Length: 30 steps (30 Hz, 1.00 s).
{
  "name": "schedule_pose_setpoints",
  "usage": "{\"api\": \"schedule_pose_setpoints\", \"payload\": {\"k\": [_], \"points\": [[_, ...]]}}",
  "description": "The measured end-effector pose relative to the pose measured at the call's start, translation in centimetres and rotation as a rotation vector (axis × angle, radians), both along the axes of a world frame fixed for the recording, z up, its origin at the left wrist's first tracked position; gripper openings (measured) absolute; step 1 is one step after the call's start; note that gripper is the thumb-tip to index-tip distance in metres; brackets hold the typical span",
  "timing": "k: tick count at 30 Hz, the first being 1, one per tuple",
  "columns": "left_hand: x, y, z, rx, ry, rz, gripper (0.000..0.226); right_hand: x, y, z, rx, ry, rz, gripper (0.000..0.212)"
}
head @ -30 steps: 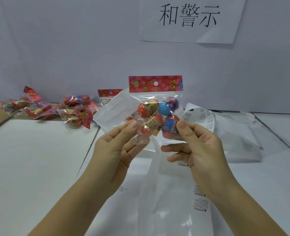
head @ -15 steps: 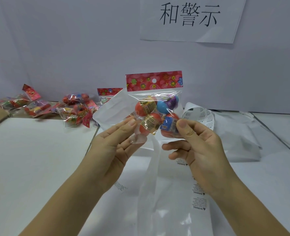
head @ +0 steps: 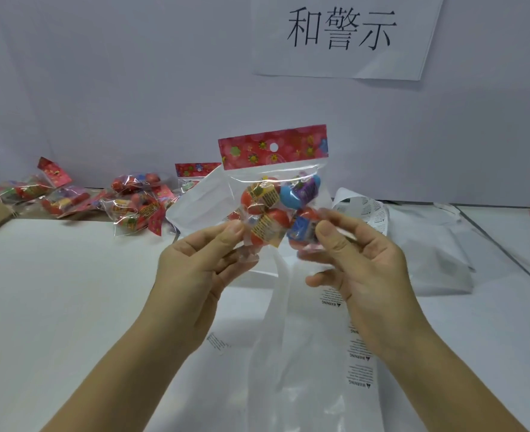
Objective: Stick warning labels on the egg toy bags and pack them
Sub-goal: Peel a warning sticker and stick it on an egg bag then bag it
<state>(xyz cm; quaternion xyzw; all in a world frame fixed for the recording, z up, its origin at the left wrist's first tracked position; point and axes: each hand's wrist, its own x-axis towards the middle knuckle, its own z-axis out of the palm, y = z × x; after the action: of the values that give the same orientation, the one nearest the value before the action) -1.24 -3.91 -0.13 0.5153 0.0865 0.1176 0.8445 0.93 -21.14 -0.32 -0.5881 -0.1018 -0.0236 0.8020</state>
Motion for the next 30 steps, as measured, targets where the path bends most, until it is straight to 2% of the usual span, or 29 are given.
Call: {"api": "schedule_pose_setpoints", "payload": {"k": [2, 4, 7, 9, 12, 13, 15, 18, 20, 21, 23, 25, 27, 30], "points": [[-0.2, 0.1, -0.2, 0.217, -0.129, 0.195, 0.011, -0.3, 0.0, -0.1, -0.156, -0.131, -0.21, 0.043], [-0.4, 0.1, -0.5, 0.51, -0.305, 0.404, 0.006, -0.8, 0.3, -0.1, -0.273, -0.263, -0.272, 0.047], [-0.7, -0.4, -1.3, 0.822, -0.581, 0.527, 0.011, -1.9, 1.1, -0.3, -0.292, -0.267, -0.019, 0.059], [-0.7, -0.7, -2.1, 1.013, -0.743, 0.499, 0.017, -2.3, 1.5, -0.5, -0.292, -0.239, 0.128, 0.071], [-0.7, -1.0, -2.9, 1.222, -0.898, 0.386, 0.018, -2.3, 1.7, -0.6, -0.124, -0.168, 0.194, 0.071], [-0.7, -1.1, -3.1, 1.219, -0.928, 0.328, 0.021, -2.2, 1.7, -0.5, -0.071, -0.138, 0.177, 0.067], [-0.9, -1.3, -3.4, 1.095, -0.924, 0.221, 0.023, -1.9, 1.5, -0.3, -0.01, -0.089, 0.118, 0.05], [-1.4, -1.7, -3.2, 0.809, -0.824, 0.252, 0.02, -1.5, 1.2, -0.1, 0.03, -0.032, 0.073, 0.034], [-1.2, -1.8, -2.9, 0.704, -0.722, 0.376, 0.016, -1.2, 0.9, 0.0, 0.035, -0.009, 0.087, 0.035], [-1.1, -1.6, -2.7, 0.66, -0.637, 0.409, 0.024, -1.2, 0.9, 0.0, 0.025, 0.013, 0.111, 0.037], [-0.6, -1.2, -2.1, 0.527, -0.414, 0.345, 0.042, -1.1, 0.9, 0.0, -0.009, 0.061, 0.169, 0.041], [0.1, -0.8, -1.8, 0.371, -0.23, 0.164, 0.055, -1.0, 0.9, -0.1, -0.003, 0.086, 0.197, 0.044], [0.5, -0.5, -1.7, 0.249, -0.167, 0.02, 0.039, -0.8, 1.0, -0.3, 0.026, 0.079, 0.165, 0.044], [0.8, -0.4, -1.8, 0.23, -0.134, -0.025, 0.027, -0.7, 1.0, -0.4, 0.002, 0.076, 0.115, 0.061]]}}
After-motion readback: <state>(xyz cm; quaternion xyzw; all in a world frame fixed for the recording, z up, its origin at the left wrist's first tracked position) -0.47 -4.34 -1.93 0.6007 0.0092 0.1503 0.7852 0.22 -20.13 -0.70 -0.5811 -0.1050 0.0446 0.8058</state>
